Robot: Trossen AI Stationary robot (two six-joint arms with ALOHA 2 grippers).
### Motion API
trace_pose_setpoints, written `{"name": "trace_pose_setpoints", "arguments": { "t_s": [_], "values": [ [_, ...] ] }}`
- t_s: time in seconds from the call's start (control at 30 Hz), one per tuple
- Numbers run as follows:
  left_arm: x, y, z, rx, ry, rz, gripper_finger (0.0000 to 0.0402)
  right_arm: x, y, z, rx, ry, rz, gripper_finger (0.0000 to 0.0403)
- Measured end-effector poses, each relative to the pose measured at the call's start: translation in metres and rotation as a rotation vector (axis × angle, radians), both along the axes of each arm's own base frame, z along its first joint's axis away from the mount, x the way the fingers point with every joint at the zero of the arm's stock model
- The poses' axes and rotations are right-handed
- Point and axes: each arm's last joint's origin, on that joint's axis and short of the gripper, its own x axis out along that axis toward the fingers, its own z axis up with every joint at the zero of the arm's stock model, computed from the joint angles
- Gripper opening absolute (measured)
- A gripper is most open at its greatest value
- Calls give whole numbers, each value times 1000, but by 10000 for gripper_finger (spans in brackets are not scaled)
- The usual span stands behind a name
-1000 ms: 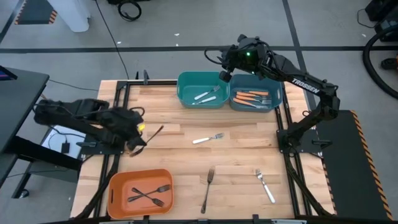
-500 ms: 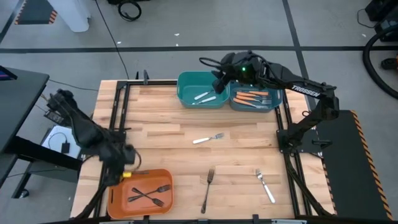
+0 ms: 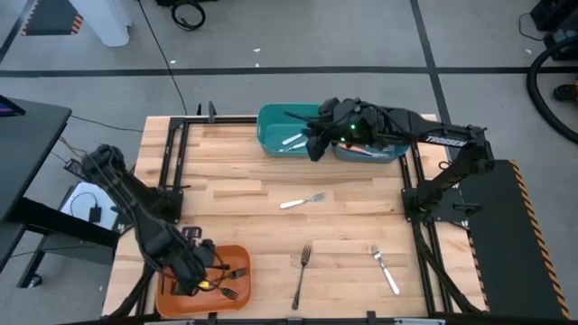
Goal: Sort silverware by color (type)
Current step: Put the black fork into the orange bin, then put the white fork into the green bin
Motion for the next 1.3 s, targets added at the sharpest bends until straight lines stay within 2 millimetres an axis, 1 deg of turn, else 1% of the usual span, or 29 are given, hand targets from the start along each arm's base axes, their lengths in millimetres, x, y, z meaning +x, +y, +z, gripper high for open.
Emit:
{"name": "trace_pose_setpoints", "arguments": {
  "t_s": [0.23,0.37,0.47,0.6,0.77,0.9,1.0,1.07,1.13,1.23,1.3],
  "values": [
    [11,-12,-25,76,66,7,16,1,12,0,19,-13,28,130],
    [17,-15,-38,110,100,12,29,2,15,1,18,-17,38,130],
    [20,-14,-41,112,118,14,48,2,16,1,13,-14,42,130],
    [24,-11,-42,108,125,27,73,2,15,0,11,-10,43,130],
    [26,-7,-41,113,134,45,90,1,16,-1,13,4,46,130],
    [20,2,-37,171,194,54,91,-1,21,1,62,-5,130,130],
    [13,11,-24,200,223,60,91,-7,28,2,121,11,223,130],
    [8,17,-14,200,222,66,91,-15,33,1,163,54,247,130],
    [6,25,-3,185,205,88,91,-28,39,-1,222,110,233,130],
    [3,39,14,160,126,149,91,-48,51,-4,296,204,186,130],
    [2,49,24,154,63,193,91,-59,60,-6,310,261,143,131]
  ]
}}
